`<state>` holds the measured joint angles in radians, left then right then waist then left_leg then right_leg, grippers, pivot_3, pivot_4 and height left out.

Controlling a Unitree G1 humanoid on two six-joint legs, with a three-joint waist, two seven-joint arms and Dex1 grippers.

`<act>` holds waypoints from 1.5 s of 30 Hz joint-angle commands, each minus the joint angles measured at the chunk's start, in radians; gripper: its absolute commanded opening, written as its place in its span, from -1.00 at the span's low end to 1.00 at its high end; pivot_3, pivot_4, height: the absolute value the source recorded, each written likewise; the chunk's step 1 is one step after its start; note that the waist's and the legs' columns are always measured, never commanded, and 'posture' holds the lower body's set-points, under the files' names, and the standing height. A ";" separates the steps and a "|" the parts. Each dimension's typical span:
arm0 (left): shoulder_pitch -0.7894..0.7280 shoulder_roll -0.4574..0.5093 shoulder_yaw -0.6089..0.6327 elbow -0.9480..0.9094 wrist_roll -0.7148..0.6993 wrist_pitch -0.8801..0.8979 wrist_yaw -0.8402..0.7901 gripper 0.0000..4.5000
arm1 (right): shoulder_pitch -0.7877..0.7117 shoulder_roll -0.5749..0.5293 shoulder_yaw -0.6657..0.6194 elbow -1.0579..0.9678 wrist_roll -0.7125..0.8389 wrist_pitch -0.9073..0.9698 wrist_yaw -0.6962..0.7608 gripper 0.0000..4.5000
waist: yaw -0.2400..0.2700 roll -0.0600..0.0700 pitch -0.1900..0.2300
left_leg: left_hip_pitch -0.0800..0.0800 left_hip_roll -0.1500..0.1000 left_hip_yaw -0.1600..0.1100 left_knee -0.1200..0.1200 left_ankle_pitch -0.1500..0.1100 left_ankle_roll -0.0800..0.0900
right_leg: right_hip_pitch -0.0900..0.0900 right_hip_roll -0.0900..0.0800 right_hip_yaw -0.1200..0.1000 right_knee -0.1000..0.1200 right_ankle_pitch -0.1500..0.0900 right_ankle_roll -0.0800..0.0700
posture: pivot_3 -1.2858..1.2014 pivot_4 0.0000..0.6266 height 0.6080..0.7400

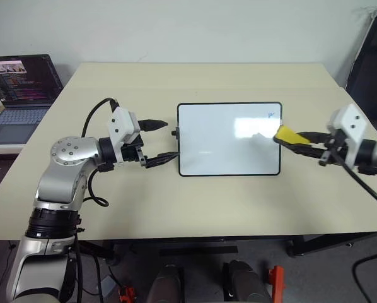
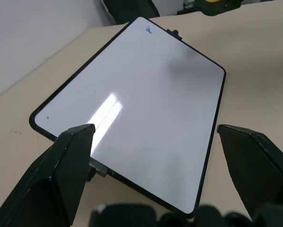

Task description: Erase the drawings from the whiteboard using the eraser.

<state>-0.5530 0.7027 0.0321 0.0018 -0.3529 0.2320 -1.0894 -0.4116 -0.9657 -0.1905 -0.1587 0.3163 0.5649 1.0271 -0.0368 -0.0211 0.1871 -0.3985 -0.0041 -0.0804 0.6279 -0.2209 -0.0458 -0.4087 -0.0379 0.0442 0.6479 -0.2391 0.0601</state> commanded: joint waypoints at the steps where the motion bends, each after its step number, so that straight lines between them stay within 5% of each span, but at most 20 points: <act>1: -0.016 0.024 0.017 -0.003 -0.005 -0.011 -0.017 1.00 | -0.019 -0.056 -0.033 0.063 -0.035 -0.091 0.012 -0.55 | -0.003 0.000 0.000 | 0.000 0.000 0.000 0.000 0.000 0.000 | 0.000 0.000 0.000 0.000 0.000 0.000 | 0.03 -0.52 1.00; 18: 0.010 0.041 0.034 -0.026 -0.012 -0.003 -0.008 1.00 | -0.137 -0.037 0.034 0.209 -0.068 -0.184 -0.019 -0.55 | -0.003 0.000 0.000 | -0.001 0.000 0.000 0.000 0.000 0.000 | 0.000 0.000 0.000 -0.001 0.000 0.000 | 0.03 -0.52 1.00; 27: -0.003 0.013 0.014 -0.011 -0.004 -0.012 -0.001 1.00 | -0.305 0.279 0.064 0.382 -0.167 -0.244 -0.403 -0.55 | -0.015 0.000 0.001 | 0.000 0.000 0.000 0.001 0.000 0.000 | 0.001 0.000 0.001 0.001 0.002 0.000 | 0.03 -0.52 1.00; 45: 0.008 -0.001 0.004 -0.032 -0.008 0.001 0.005 1.00 | -0.281 0.461 0.104 0.463 -0.260 -0.268 -0.615 -0.55 | -0.013 0.000 0.001 | 0.000 -0.001 0.000 0.001 0.000 -0.001 | 0.001 -0.001 0.001 0.000 0.004 -0.004 | 0.03 -0.52 1.00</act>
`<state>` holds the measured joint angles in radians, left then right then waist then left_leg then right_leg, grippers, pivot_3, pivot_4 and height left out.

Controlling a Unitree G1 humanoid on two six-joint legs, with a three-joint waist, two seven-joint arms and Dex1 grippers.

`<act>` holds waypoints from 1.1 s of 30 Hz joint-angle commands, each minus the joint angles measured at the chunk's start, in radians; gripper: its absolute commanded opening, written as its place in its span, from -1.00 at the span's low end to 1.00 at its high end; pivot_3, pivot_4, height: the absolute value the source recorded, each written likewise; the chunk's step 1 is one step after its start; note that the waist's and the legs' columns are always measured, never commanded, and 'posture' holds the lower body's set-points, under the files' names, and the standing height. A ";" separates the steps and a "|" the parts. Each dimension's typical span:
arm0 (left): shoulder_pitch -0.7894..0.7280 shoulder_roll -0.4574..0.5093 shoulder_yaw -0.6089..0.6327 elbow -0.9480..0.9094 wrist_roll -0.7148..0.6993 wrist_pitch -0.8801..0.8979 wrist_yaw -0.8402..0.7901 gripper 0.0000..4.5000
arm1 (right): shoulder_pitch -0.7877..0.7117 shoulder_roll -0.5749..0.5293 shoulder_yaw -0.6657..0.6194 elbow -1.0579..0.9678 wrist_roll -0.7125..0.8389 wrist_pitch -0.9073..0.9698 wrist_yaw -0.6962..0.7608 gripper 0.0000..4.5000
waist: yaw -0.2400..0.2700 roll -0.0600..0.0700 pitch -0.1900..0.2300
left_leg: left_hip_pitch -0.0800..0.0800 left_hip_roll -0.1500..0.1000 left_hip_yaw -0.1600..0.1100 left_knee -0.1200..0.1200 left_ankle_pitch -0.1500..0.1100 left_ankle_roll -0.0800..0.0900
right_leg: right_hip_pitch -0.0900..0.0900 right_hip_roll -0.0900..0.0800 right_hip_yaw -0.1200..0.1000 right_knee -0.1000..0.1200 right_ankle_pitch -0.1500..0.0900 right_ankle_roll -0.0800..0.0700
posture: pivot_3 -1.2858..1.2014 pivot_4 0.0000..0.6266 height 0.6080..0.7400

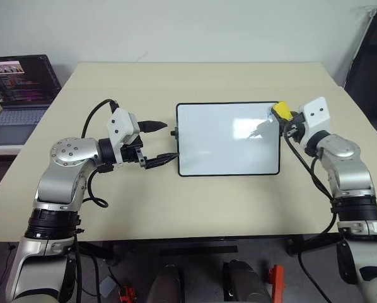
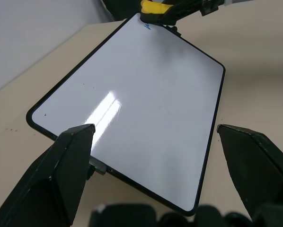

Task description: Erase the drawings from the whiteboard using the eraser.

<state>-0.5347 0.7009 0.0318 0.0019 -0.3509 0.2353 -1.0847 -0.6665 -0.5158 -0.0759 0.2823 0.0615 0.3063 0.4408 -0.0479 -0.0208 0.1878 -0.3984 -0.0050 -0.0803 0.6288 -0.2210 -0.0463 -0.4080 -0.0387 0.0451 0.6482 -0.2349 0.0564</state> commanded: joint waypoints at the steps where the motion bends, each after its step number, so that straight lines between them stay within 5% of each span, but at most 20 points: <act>1: -0.010 0.001 0.005 -0.035 -0.011 0.000 0.000 1.00 | -0.028 0.017 -0.010 0.034 -0.009 -0.012 -0.038 -0.55 | -0.003 0.000 0.000 | 0.000 0.000 0.000 0.000 0.000 0.000 | 0.000 0.000 0.000 0.000 0.000 0.000 | 0.03 -0.52 1.00; 12: -0.003 0.005 0.011 -0.048 -0.014 0.009 0.006 1.00 | -0.011 0.037 0.064 0.065 -0.058 -0.039 -0.030 -0.55 | -0.011 0.000 0.000 | 0.002 0.000 0.000 0.001 0.000 0.000 | 0.002 0.000 0.001 0.001 0.000 0.001 | 0.03 -0.52 1.00; 25: -0.010 0.000 0.006 -0.040 -0.012 0.006 0.004 1.00 | 0.098 0.072 0.186 -0.065 -0.051 -0.019 0.141 -0.55 | -0.019 -0.001 -0.001 | 0.007 0.001 0.001 0.001 0.000 0.000 | 0.004 0.001 0.002 0.004 -0.001 0.004 | 0.03 -0.52 1.00; 33: -0.013 0.002 0.008 -0.042 -0.018 0.010 -0.003 1.00 | 0.110 0.013 -0.025 -0.314 0.226 0.088 0.269 -0.55 | -0.008 0.000 0.000 | 0.004 0.001 0.000 0.001 0.000 0.000 | 0.001 0.001 0.002 0.005 -0.002 0.004 | 0.03 -0.52 1.00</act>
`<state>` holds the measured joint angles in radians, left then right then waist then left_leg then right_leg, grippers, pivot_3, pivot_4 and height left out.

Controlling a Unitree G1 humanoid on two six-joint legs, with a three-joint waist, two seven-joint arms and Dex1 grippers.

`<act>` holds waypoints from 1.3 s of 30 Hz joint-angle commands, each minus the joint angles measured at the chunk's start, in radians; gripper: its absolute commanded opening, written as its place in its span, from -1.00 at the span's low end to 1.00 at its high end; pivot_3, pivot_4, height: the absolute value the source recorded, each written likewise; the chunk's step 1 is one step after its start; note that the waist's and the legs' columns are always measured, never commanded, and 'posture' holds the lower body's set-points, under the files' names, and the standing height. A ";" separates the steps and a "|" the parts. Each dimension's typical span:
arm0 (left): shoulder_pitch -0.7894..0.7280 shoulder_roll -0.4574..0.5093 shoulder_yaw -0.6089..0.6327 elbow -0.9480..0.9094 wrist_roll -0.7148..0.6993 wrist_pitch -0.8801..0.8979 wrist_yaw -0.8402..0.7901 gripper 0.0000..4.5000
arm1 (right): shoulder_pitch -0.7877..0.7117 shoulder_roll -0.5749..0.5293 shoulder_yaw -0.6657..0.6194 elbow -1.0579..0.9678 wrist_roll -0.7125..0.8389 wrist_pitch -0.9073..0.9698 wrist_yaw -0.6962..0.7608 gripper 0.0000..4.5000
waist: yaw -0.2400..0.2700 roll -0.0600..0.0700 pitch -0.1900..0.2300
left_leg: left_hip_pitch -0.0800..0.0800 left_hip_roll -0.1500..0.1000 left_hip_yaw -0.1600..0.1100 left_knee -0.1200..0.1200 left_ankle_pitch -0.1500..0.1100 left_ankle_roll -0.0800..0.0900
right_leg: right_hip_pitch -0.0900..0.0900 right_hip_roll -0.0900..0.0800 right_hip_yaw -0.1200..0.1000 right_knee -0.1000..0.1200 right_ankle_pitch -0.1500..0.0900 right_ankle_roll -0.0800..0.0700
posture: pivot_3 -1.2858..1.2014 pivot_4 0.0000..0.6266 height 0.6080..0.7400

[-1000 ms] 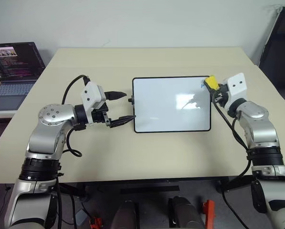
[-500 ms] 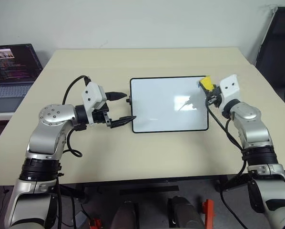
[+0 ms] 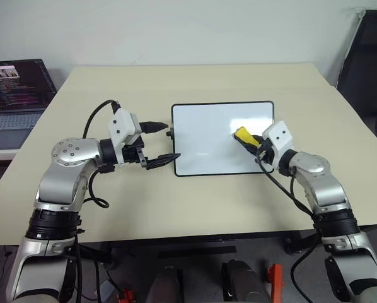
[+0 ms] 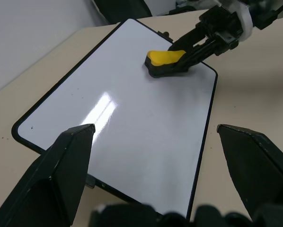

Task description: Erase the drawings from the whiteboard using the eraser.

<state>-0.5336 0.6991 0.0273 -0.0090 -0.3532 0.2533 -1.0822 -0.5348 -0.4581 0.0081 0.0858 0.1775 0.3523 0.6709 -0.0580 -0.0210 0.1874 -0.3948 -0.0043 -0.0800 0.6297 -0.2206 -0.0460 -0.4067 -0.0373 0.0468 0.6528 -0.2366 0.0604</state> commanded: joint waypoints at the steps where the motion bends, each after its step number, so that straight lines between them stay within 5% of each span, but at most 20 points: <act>1: -0.019 0.000 0.010 -0.031 -0.018 -0.008 -0.006 1.00 | -0.020 -0.066 -0.151 -0.146 0.163 0.080 0.058 -0.55 | 0.004 0.000 0.000 | -0.001 0.000 0.000 0.000 0.000 0.000 | 0.000 0.000 0.000 -0.001 0.000 0.000 | 0.03 -0.52 1.00; 5: -0.032 -0.027 0.004 -0.044 -0.036 0.005 0.000 1.00 | 0.014 -0.189 -0.306 -0.174 0.297 0.205 0.105 -0.55 | 0.014 0.000 0.000 | -0.003 0.000 -0.001 -0.001 0.000 0.000 | 0.000 -0.001 -0.003 -0.005 0.001 -0.002 | 0.03 -0.52 1.00; 12: -0.023 -0.135 -0.066 -0.103 -0.078 0.036 -0.004 1.00 | 0.136 -0.370 -0.499 0.096 0.213 0.189 -0.020 -0.55 | 0.035 -0.001 0.000 | -0.004 -0.002 -0.001 -0.001 0.000 0.000 | 0.001 -0.003 -0.003 -0.008 0.002 -0.003 | 0.03 -0.52 1.00; 18: -0.041 -0.231 -0.148 -0.091 -0.061 0.013 -0.007 1.00 | 0.129 -0.361 -0.461 0.307 0.166 0.113 -0.031 -0.55 | 0.004 0.000 0.000 | -0.001 -0.001 0.002 -0.001 0.000 0.000 | 0.001 -0.001 0.001 -0.005 0.000 0.001 | 0.03 -0.52 1.00; 26: -0.031 -0.357 -0.214 -0.029 -0.011 -0.046 0.038 1.00 | -0.062 -0.345 -0.334 0.704 0.040 -0.041 -0.068 -0.55 | -0.002 0.000 0.000 | 0.000 -0.001 0.004 0.000 0.000 0.000 | 0.002 0.000 0.004 -0.005 0.001 0.003 | 0.03 -0.52 1.00; 35: -0.015 -0.327 -0.189 -0.029 0.000 -0.049 0.045 1.00 | -0.195 -0.328 -0.284 0.953 -0.019 -0.141 -0.102 -0.55 | 0.003 0.000 0.000 | -0.001 -0.001 0.004 0.000 0.000 0.000 | 0.002 -0.001 0.004 -0.007 0.004 -0.001 | 0.03 -0.52 1.00; 39: -0.011 -0.309 -0.178 -0.028 -0.003 -0.051 0.050 1.00 | -0.215 -0.325 -0.277 0.980 -0.026 -0.153 -0.107 0.01 | 0.001 0.001 0.000 | -0.001 -0.001 0.004 0.000 0.000 0.000 | 0.002 -0.001 0.004 -0.007 0.004 -0.001 | 0.03 -0.52 1.00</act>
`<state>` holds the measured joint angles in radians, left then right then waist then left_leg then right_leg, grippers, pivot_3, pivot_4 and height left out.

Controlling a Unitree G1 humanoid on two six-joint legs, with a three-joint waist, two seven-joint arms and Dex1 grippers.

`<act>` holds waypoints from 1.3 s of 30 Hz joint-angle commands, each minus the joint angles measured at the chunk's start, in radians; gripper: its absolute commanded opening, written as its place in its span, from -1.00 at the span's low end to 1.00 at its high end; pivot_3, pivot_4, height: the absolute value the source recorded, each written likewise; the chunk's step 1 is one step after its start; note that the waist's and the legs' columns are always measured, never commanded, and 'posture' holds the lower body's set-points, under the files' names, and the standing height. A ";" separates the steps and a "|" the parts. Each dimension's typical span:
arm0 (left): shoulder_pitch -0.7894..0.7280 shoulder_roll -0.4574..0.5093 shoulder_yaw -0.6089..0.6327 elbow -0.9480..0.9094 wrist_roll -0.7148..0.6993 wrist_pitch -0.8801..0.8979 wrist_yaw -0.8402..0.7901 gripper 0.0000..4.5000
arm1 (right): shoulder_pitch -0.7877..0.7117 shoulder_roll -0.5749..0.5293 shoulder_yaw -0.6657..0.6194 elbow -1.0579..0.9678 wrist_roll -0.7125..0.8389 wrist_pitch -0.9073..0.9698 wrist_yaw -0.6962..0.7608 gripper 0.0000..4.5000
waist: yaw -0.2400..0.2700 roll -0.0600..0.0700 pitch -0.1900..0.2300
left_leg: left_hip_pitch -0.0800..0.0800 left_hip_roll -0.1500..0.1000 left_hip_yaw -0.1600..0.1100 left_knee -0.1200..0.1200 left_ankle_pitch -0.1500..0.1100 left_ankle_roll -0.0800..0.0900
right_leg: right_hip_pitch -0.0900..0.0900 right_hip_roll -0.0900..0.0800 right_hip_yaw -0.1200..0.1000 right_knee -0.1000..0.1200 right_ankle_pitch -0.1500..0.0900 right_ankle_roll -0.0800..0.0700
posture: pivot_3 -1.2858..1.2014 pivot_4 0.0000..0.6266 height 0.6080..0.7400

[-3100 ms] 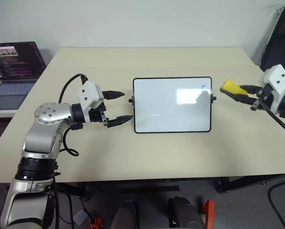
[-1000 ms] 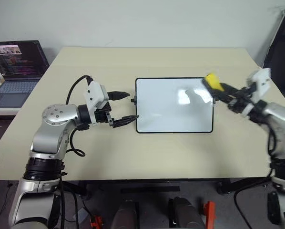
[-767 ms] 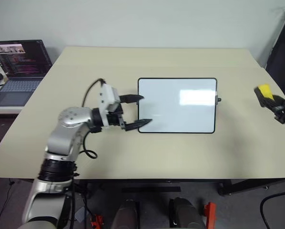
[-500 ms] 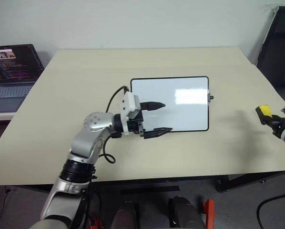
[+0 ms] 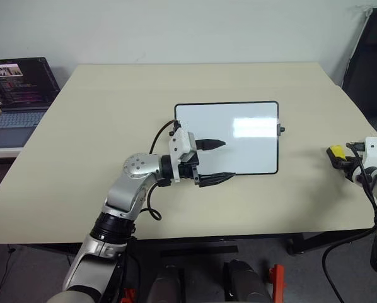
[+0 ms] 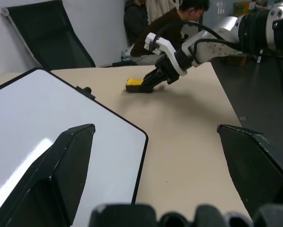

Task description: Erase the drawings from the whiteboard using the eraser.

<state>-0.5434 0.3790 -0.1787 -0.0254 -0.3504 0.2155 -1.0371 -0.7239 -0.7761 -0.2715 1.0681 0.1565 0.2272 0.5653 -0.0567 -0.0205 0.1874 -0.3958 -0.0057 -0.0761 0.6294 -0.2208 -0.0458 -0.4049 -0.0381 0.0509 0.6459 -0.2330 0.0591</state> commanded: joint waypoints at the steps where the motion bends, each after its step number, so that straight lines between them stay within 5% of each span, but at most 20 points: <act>1: -0.002 0.014 0.033 -0.009 -0.006 -0.014 0.007 1.00 | -0.029 -0.006 0.004 -0.002 -0.007 -0.029 0.001 0.17 | 0.000 0.000 0.000 | 0.000 0.000 0.000 0.000 0.000 0.000 | 0.000 0.000 0.000 0.000 0.000 0.000 | 0.03 -0.52 1.00; 6: -0.030 0.043 0.092 0.049 0.004 -0.036 0.031 1.00 | -0.029 -0.015 0.002 -0.053 -0.004 -0.020 0.016 0.99 | 0.000 0.000 0.000 | 0.000 0.000 0.000 0.000 0.000 0.000 | 0.000 0.000 0.000 0.000 0.000 0.000 | 0.03 -0.52 1.00; 13: 0.014 0.115 0.345 0.086 -0.002 -0.059 0.248 1.00 | 0.128 0.036 -0.068 -0.491 0.068 0.051 -0.062 1.00 | -0.003 0.001 0.000 | 0.000 0.000 -0.001 0.000 0.000 0.000 | -0.001 0.000 -0.001 0.001 -0.001 0.001 | 0.03 -0.52 1.00; 17: 0.045 0.123 0.415 0.205 0.099 -0.140 0.428 1.00 | 0.210 0.215 -0.111 -0.651 0.125 -0.029 -0.159 1.00 | -0.002 0.000 -0.001 | 0.001 0.001 -0.002 0.000 0.000 0.000 | 0.000 0.000 -0.001 0.001 0.000 0.001 | 0.03 -0.52 1.00; 23: 0.070 0.075 0.396 0.426 0.224 -0.291 0.617 1.00 | 0.252 0.353 -0.075 -0.561 0.065 -0.232 -0.232 1.00 | 0.022 0.000 0.000 | -0.001 -0.001 -0.002 0.001 0.000 0.000 | 0.000 -0.002 -0.002 0.001 0.001 0.001 | 0.03 -0.52 1.00; 39: 0.036 -0.127 0.348 0.698 0.270 -0.544 0.768 1.00 | 0.249 0.471 -0.079 -0.383 0.112 -0.440 -0.235 1.00 | 0.014 0.000 -0.001 | 0.000 -0.001 -0.002 0.000 0.000 0.000 | 0.000 -0.001 -0.003 0.001 0.001 0.001 | 0.03 -0.52 1.00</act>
<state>-0.5288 0.2640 0.1843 0.6615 -0.1021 -0.2841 -0.2876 -0.4633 -0.3071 -0.3334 0.6771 0.2384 -0.1910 0.3083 -0.0426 -0.0203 0.1866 -0.3959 -0.0065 -0.0785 0.6297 -0.2207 -0.0461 -0.4048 -0.0395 0.0481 0.6469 -0.2316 0.0603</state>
